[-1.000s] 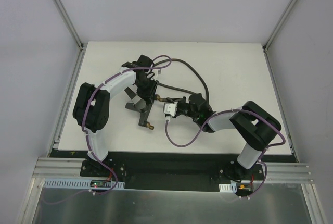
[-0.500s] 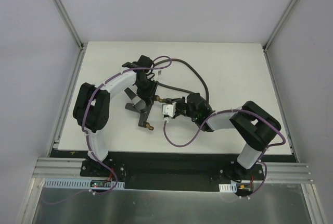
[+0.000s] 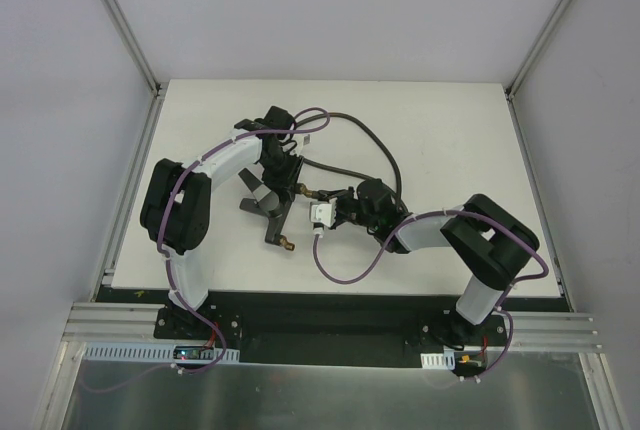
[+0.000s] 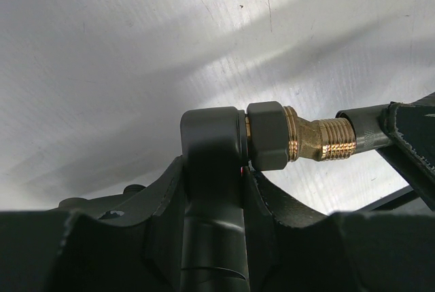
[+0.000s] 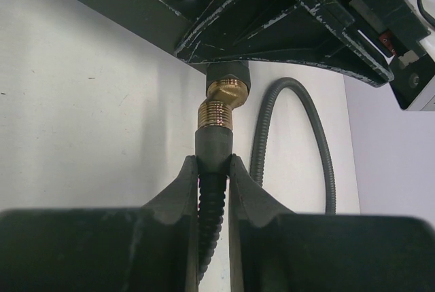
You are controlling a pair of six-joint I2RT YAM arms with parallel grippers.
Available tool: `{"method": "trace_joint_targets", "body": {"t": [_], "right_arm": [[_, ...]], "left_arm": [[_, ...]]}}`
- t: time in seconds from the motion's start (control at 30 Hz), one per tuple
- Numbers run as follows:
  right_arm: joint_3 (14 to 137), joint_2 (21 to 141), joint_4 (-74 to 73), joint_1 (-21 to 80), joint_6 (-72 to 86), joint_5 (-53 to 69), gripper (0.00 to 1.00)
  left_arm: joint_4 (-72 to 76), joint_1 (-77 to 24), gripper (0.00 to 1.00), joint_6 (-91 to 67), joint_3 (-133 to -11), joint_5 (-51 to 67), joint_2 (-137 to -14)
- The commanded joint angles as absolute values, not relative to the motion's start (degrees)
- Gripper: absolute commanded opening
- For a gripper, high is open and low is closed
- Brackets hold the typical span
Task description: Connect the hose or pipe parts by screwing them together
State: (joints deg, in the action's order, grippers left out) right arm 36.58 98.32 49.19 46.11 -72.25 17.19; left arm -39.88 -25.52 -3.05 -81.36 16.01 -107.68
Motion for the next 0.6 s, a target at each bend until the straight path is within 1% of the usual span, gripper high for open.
{"method": "trace_joint_targets", "body": {"t": [0.0,0.57], "right_arm": [[39.55,98.70,51.06,47.02,-72.33,18.64,0.01],[39.90,98.35,51.68,47.29,-68.82,17.93,0.01]], "left_arm": [[-42.01,-26.10,0.00,-2.99,-83.76,19.34,-103.71],[-42.98,-26.02,0.00,-3.25,-84.11,18.37,-104.41]]}}
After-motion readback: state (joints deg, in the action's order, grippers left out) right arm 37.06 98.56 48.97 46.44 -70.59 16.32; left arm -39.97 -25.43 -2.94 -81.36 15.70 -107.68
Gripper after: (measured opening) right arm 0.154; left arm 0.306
